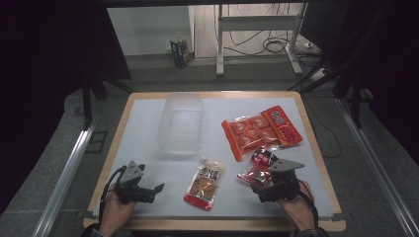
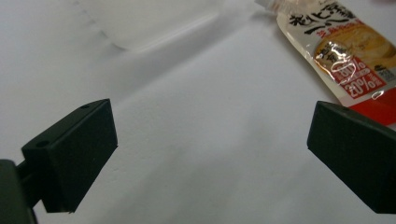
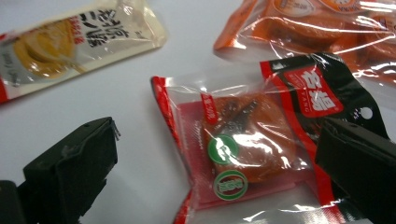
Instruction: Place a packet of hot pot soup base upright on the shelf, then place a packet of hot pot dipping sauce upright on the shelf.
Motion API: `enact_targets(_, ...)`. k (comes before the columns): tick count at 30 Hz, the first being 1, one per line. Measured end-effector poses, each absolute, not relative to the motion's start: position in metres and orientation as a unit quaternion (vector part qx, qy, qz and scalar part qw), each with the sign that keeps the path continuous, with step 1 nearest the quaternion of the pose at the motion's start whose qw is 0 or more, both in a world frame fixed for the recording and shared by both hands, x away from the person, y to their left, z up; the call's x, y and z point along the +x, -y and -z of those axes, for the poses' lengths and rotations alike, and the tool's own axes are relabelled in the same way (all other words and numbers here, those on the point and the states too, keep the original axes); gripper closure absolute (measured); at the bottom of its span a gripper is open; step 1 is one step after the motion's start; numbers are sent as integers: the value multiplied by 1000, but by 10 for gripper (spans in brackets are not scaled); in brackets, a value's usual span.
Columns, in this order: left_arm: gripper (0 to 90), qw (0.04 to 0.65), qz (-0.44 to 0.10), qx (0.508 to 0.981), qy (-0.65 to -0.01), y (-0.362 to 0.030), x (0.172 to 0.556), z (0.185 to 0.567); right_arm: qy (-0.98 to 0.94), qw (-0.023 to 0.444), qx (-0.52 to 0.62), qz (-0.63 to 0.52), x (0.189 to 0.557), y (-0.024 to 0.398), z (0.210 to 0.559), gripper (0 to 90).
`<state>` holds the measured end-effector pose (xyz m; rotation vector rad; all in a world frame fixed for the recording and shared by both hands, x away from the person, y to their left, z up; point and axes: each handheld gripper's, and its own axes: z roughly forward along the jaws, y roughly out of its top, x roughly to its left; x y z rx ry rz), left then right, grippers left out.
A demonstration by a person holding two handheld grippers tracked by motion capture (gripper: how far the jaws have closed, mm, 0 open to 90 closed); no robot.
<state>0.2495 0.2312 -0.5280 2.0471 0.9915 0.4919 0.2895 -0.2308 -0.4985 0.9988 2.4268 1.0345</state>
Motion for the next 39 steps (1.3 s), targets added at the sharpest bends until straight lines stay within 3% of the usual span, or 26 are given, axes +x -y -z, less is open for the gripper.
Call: enact_targets(39, 1, 390, -196, 823, -363, -221, 245, 528, -848, 181, 349, -355, 298, 224, 503, 0)
